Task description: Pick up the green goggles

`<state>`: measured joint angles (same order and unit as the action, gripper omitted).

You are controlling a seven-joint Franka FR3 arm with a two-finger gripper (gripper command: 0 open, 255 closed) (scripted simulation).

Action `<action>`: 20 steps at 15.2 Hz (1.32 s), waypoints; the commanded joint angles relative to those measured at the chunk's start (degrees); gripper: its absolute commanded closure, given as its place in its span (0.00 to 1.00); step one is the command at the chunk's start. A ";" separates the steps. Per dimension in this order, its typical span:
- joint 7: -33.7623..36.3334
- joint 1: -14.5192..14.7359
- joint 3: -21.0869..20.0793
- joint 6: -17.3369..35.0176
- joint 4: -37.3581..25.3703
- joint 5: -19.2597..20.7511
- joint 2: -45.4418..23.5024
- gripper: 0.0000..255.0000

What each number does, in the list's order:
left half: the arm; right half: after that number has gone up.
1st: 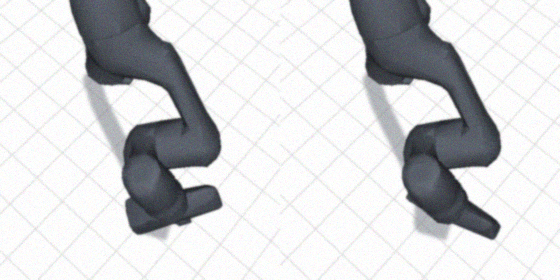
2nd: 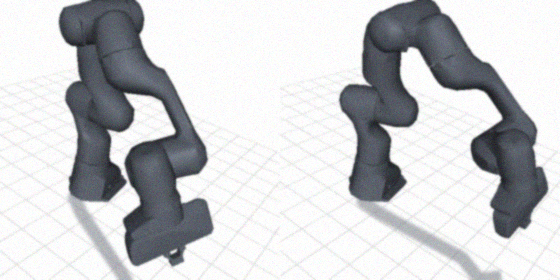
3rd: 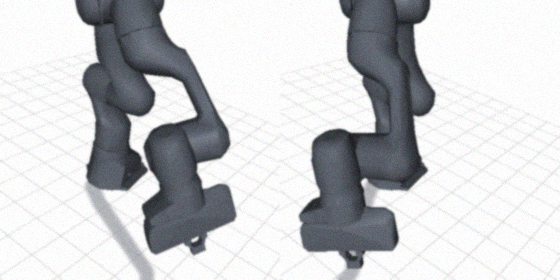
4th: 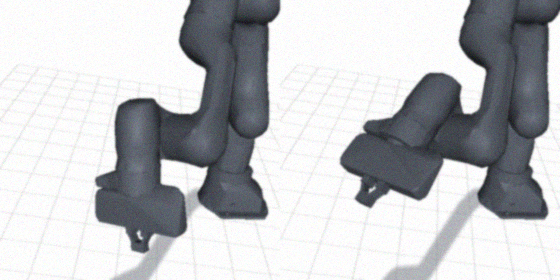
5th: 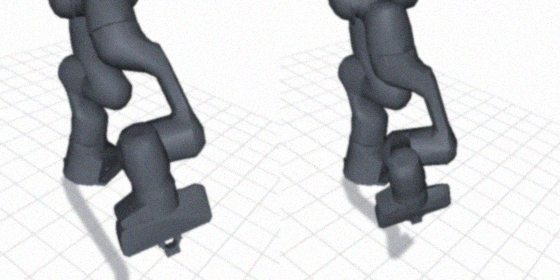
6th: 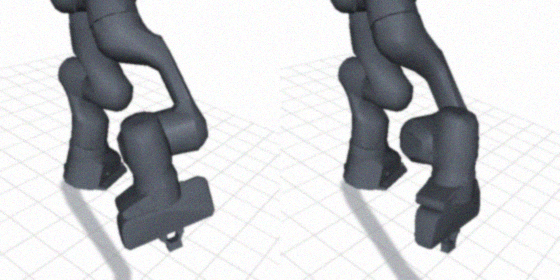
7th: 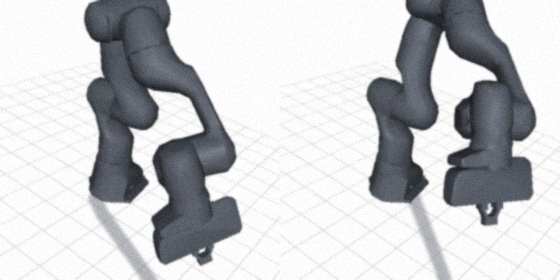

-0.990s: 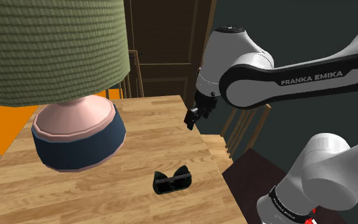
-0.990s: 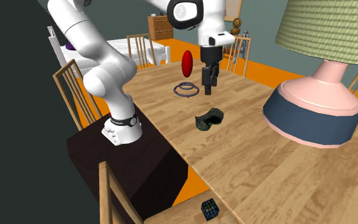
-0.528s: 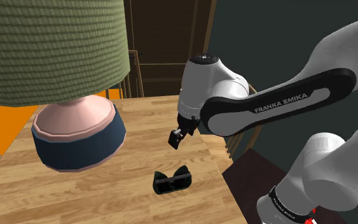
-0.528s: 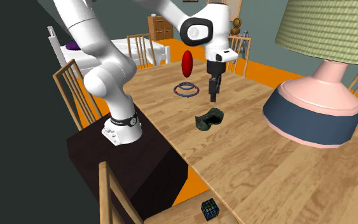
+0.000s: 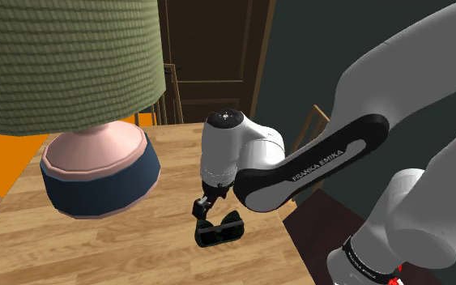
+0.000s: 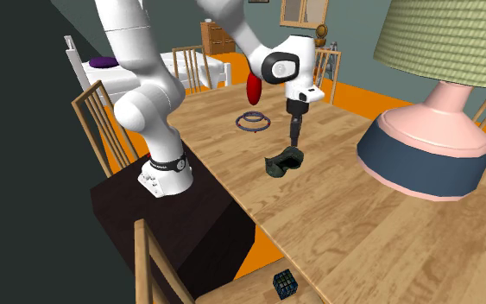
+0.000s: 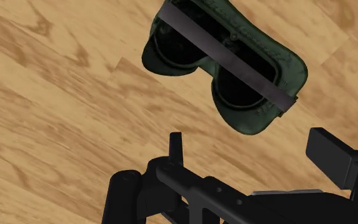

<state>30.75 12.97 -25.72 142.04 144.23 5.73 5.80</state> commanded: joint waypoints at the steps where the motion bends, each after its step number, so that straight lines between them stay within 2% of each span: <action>1: 3.78 0.37 -1.58 1.91 -1.59 3.23 -4.48 0.00; 4: 8.84 1.51 -2.38 3.76 -4.21 8.46 -10.60 0.00; 11: 14.02 2.54 -0.38 8.30 -4.12 15.16 -16.21 0.00; 13: 14.46 2.71 -0.12 8.65 -4.15 15.74 -16.68 0.00; 14: 14.33 2.62 -0.12 8.75 -3.93 15.66 -16.53 1.00; 20: 14.31 2.63 -0.10 8.67 -4.10 15.68 -16.62 1.00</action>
<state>45.08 15.60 -25.82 150.70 140.09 21.41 -10.75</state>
